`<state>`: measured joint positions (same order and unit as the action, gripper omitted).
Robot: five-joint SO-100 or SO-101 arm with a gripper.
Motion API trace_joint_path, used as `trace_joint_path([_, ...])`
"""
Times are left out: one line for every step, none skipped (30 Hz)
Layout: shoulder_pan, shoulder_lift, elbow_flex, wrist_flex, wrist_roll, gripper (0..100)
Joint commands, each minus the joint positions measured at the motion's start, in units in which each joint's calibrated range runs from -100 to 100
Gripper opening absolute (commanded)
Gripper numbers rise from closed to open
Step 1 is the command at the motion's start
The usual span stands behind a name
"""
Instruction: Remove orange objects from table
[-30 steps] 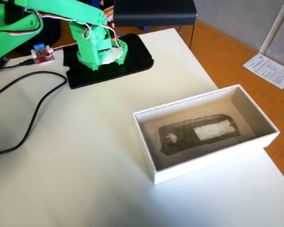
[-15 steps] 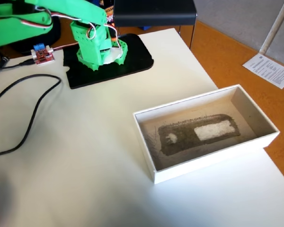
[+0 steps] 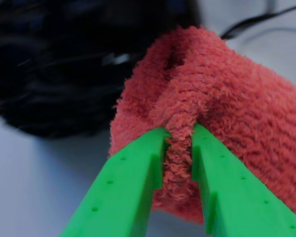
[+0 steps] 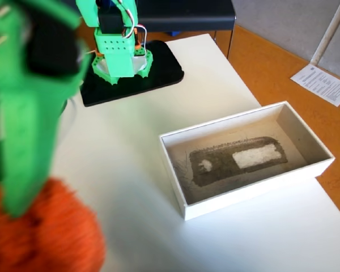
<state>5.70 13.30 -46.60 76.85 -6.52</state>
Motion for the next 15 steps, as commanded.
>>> trace_joint_path([-7.5,-18.2,17.2,-5.5,-0.5,0])
trace_joint_path([-9.2,-21.7,21.7,-7.0,-0.5,0])
trace_joint_path([-10.9,-24.8,25.7,-8.2,-0.5,0])
trace_joint_path([-12.7,-27.9,29.8,-9.5,-0.3,0])
trace_joint_path([-14.4,-31.1,33.9,-11.0,-0.1,0])
trace_joint_path([-16.1,-34.1,37.9,-12.5,0.1,0])
trace_joint_path([-17.9,-37.1,42.1,-14.2,0.4,0])
trace_joint_path([-19.8,-40.2,46.6,-16.1,0.9,0])
trace_joint_path([-21.9,-43.5,51.3,-18.1,1.5,0])
trace_joint_path([-23.9,-46.7,56.0,-20.4,2.1,0])
trace_joint_path([-26.1,-50.3,61.0,-23.0,2.9,0])
trace_joint_path([-28.4,-53.7,66.3,-25.5,3.8,0])
trace_joint_path([-30.9,-57.2,71.4,-28.0,4.8,0])
trace_joint_path([-33.2,-60.2,76.3,-30.4,5.8,0])
trace_joint_path([-35.9,-63.1,81.0,-32.8,6.9,0])
